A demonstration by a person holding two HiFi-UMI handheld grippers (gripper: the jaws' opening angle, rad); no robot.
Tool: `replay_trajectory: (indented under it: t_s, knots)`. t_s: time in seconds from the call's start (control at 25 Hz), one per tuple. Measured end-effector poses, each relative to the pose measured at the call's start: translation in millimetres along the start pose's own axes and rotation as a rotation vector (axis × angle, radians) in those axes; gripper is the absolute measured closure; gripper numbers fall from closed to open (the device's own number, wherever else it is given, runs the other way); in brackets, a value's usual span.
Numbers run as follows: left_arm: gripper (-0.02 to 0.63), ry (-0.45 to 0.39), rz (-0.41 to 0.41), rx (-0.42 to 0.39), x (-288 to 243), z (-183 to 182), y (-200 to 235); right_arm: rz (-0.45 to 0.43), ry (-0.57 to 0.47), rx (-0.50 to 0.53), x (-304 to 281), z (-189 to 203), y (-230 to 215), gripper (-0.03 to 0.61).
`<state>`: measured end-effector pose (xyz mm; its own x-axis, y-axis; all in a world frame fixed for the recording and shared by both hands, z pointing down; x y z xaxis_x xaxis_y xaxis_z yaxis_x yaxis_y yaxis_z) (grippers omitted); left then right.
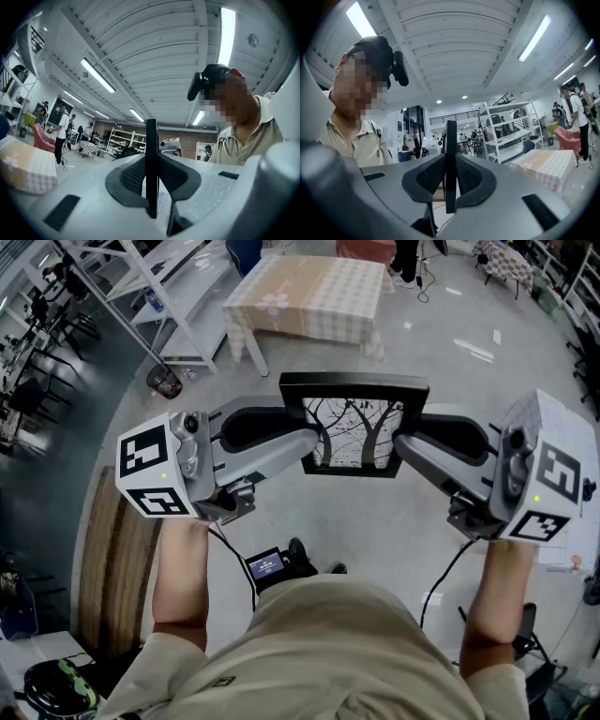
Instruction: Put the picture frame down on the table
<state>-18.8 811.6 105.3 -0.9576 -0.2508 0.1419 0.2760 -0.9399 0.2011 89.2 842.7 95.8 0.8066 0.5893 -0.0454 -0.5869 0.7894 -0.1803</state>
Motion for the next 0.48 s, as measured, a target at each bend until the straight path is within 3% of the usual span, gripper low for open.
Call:
replay_trajectory:
  t_s: [0.36,0.48]
  knots:
    - [0.546,-0.005,0.001,0.009,0.3,1.6,-0.6,-0.001,0.004,-0.008,0.1,1.8,0.5,0.515]
    - [0.546,-0.005,0.008,0.018,46.8,-9.2,35.8,0.007,0.007,-0.018,-56.9,-0.2,-17.2,0.515]
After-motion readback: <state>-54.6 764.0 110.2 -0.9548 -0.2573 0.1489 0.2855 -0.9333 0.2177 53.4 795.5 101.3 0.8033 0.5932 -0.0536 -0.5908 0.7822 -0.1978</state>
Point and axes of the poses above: the fingertips, and each gripper's own axes: x backward along the fingers, y to its left, z out of its underside, the point moved 2 cm from there along x, backward along the fingers, and after that the axes turned 9 degrees about z, right-handed, at the moved point
